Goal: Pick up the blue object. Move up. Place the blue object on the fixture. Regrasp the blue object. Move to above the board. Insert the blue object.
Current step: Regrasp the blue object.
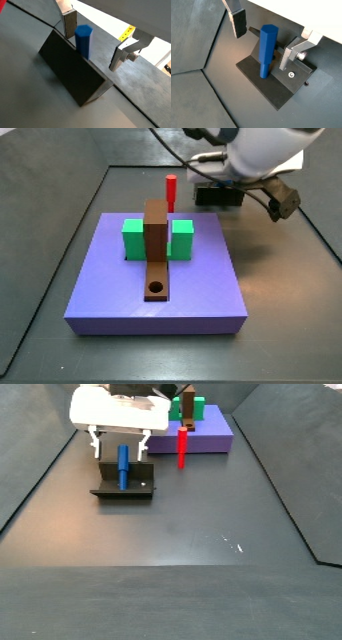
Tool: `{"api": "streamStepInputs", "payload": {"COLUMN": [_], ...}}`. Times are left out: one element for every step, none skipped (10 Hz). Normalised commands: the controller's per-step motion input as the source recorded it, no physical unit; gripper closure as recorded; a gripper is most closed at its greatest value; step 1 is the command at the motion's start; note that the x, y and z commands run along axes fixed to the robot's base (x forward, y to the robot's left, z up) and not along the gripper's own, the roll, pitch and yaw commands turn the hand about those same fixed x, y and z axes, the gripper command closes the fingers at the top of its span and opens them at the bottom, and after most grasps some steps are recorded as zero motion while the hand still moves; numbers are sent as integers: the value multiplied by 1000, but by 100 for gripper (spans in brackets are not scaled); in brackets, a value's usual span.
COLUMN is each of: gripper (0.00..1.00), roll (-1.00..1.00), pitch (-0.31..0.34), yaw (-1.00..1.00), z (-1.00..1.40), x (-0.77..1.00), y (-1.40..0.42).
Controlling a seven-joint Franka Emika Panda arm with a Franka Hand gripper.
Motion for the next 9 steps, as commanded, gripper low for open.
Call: {"api": "streamStepInputs", "payload": {"gripper": [0, 0, 0, 0, 0, 0, 100, 100, 100], "roll": [403, 246, 11, 6, 60, 123, 0, 0, 0], "pitch": [0, 0, 0, 0, 0, -23, 0, 0, 0], "yaw": [34, 9, 0, 0, 0, 0, 0, 0, 0], "z": [-143, 0, 0, 0, 0, 0, 0, 0, 0], "x": [37, 0, 0, 0, 0, -11, 0, 0, 0], "y": [-134, -74, -14, 0, -46, -43, 0, 0, 0]}}
